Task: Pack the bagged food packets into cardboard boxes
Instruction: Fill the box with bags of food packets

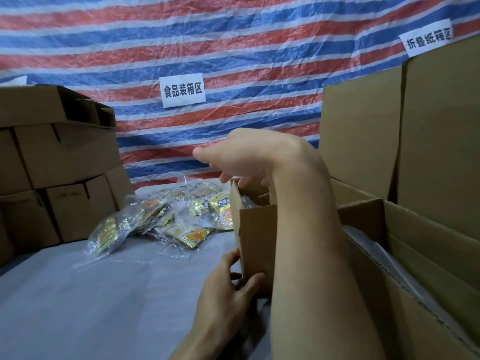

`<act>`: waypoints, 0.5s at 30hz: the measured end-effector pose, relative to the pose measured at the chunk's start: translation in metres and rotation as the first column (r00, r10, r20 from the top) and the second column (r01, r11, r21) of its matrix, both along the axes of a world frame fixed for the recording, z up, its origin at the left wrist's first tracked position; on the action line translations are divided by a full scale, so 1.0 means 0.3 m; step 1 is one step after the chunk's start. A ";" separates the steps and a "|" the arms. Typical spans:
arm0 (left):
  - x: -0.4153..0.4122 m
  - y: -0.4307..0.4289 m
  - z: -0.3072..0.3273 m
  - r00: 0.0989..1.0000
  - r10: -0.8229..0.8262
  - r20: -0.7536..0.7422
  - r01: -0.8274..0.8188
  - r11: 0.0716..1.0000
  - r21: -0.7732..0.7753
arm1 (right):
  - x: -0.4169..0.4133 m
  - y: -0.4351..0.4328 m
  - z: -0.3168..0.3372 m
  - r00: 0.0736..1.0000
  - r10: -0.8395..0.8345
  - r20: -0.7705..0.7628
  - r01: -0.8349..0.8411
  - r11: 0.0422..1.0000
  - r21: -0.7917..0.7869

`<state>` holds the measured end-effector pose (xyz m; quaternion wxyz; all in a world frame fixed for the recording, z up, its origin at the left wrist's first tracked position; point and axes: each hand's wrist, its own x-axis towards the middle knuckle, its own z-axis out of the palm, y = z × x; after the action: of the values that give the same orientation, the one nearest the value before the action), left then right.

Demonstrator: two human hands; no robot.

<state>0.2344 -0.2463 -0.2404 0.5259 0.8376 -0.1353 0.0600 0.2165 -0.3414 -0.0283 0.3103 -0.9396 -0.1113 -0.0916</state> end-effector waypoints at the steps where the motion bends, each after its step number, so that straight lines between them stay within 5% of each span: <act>1: -0.006 0.000 0.013 1.000 -0.006 0.013 0.006 1.000 0.013 | 0.007 0.009 -0.001 1.000 0.009 -0.013 -0.009 0.999 -0.034; 8: 0.027 0.021 -0.026 0.998 -0.038 0.042 0.040 0.998 -0.047 | 0.089 0.035 -0.055 0.982 -0.041 -0.182 0.025 0.996 -0.089; 15: 0.023 0.016 -0.022 0.995 0.052 0.084 -0.055 0.998 0.033 | 0.113 0.026 -0.052 0.973 0.017 -0.231 -0.003 0.998 0.059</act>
<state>0.2412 -0.2416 -0.2471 0.5032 0.8468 -0.1355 0.1067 0.2505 -0.3337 -0.0438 0.3490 -0.9339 -0.0765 0.0168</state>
